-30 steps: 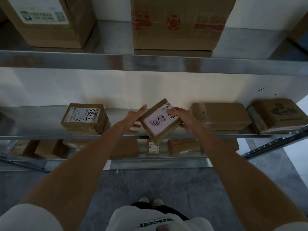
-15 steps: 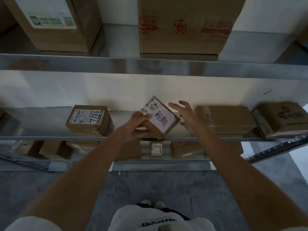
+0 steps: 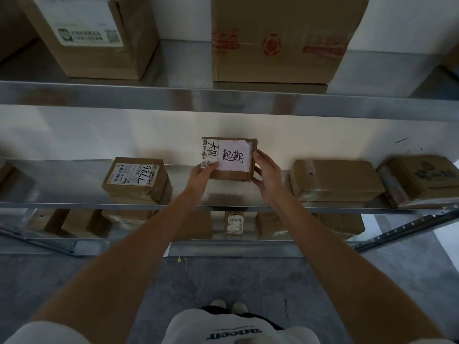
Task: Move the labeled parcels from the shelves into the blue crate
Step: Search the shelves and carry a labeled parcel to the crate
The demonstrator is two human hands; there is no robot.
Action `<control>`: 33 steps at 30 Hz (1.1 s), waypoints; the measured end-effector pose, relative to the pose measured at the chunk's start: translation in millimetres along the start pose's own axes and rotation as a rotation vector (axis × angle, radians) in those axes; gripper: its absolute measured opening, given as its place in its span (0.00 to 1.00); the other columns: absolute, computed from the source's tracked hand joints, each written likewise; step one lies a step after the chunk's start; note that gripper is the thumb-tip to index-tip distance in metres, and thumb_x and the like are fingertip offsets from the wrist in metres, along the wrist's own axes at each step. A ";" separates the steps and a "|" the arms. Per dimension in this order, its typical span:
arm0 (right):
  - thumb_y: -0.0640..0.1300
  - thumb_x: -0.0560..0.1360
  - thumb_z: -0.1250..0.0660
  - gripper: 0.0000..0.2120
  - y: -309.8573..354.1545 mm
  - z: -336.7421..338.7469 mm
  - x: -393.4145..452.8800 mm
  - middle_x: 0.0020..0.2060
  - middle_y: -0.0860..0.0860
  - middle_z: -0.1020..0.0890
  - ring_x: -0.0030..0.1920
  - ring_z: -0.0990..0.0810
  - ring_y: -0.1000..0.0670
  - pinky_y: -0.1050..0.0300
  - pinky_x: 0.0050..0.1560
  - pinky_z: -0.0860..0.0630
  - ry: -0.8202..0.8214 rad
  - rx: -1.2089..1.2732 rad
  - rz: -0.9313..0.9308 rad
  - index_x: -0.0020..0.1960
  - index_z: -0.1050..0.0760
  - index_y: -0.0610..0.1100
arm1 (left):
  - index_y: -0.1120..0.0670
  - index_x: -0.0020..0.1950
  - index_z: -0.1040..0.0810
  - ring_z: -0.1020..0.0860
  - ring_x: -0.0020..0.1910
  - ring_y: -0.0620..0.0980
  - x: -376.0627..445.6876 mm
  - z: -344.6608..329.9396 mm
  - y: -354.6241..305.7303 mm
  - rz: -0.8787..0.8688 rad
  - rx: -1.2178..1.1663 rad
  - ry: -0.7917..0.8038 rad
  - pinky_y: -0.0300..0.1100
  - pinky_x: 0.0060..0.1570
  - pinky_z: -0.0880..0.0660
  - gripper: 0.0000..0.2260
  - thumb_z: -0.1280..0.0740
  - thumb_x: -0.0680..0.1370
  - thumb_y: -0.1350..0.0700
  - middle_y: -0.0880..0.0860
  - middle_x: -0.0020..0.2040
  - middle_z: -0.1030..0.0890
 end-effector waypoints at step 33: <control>0.55 0.84 0.53 0.24 -38.5 222.6 -105.6 0.47 0.48 0.18 0.42 0.22 0.56 0.69 0.31 0.28 -0.632 0.222 0.032 0.60 0.23 0.43 | 0.47 0.74 0.37 0.22 0.58 0.52 -58.4 -240.3 66.8 -0.185 0.194 0.372 0.55 0.60 0.25 0.27 0.42 0.74 0.47 0.52 0.62 0.21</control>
Point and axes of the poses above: each hand's wrist, its own x-axis towards the middle knuckle, its own z-axis out of the back of the hand, y = z × x, the point moved 4 cm from there along x, towards the middle knuckle
